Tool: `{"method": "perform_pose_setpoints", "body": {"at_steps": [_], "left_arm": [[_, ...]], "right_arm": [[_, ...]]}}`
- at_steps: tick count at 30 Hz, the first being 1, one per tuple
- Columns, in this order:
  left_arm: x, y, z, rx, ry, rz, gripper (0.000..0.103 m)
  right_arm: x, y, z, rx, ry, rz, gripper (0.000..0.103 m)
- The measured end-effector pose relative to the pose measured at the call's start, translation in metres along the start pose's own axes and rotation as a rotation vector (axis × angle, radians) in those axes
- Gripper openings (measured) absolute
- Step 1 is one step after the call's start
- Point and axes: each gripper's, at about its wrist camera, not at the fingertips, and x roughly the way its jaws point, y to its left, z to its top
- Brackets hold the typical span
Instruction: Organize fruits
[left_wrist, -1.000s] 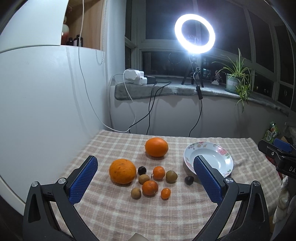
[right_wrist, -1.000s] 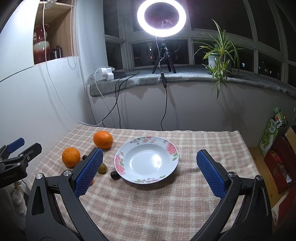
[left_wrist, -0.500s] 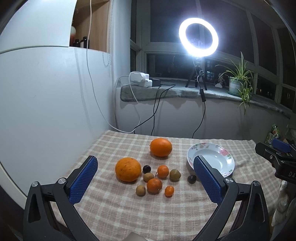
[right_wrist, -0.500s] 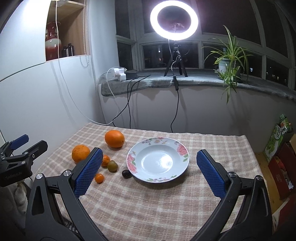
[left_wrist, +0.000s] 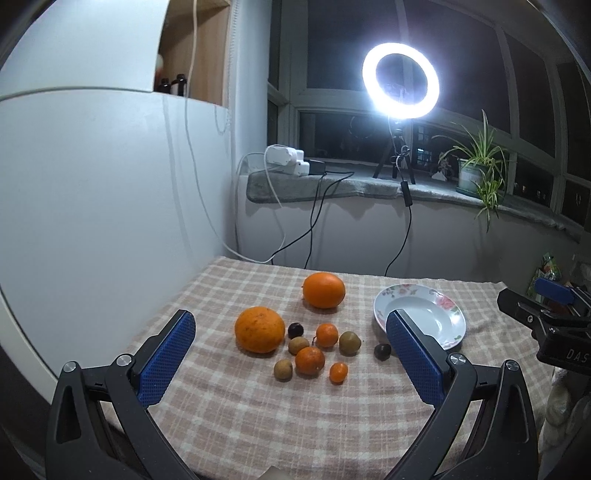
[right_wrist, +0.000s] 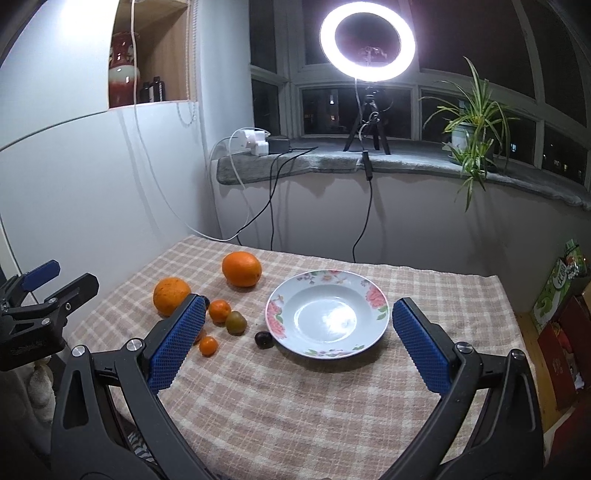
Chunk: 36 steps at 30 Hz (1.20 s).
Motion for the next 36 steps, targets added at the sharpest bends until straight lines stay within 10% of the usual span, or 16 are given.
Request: {"method": "perform_pose_setpoints", "body": {"at_steps": [36], "left_arm": [[-0.079,0.017,-0.020,-0.007,-0.091,-0.053,0.095]], "right_arm": [[-0.070,0.036,-0.029,-0.039,-0.084,0.034,0.103]]}}
